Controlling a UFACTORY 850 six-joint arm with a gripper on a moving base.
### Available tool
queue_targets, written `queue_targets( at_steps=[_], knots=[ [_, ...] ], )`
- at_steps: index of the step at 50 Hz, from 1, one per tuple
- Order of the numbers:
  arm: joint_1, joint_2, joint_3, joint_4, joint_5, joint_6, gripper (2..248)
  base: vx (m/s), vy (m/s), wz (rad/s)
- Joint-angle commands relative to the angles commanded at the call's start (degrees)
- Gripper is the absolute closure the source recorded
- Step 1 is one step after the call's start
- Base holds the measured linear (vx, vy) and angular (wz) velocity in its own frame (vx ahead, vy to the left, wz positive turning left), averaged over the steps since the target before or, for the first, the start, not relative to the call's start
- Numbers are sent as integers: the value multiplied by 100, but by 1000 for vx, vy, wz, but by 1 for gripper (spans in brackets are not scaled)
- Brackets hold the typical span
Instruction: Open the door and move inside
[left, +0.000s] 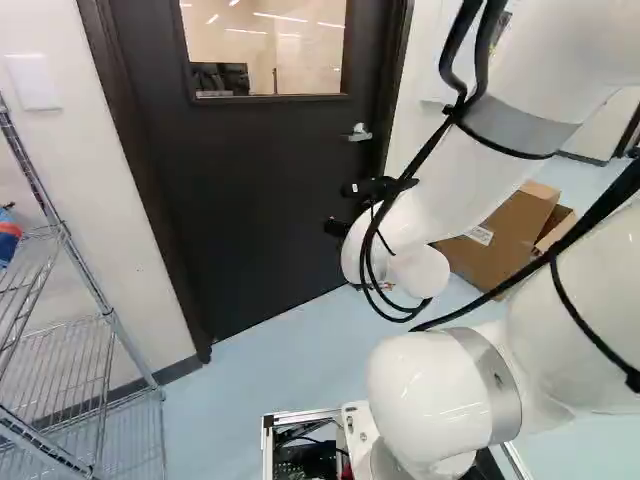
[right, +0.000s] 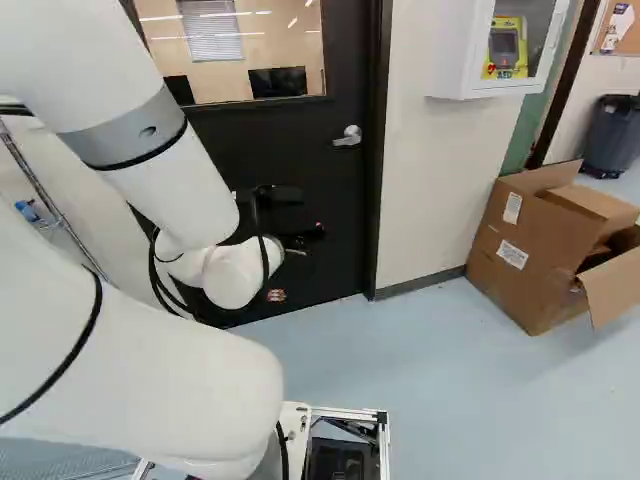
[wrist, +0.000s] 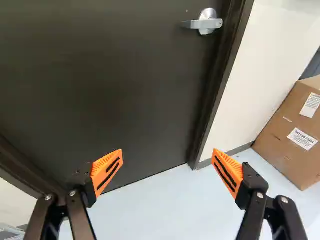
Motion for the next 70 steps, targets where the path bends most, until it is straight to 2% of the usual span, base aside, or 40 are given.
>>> queue_targets(
  at_steps=[37, 70],
  knots=[
    [0, 0, 0, 0, 0, 0, 3, 75, -43, -12],
    [0, 0, 0, 0, 0, 0, 3, 86, -2, -10]
  ],
)
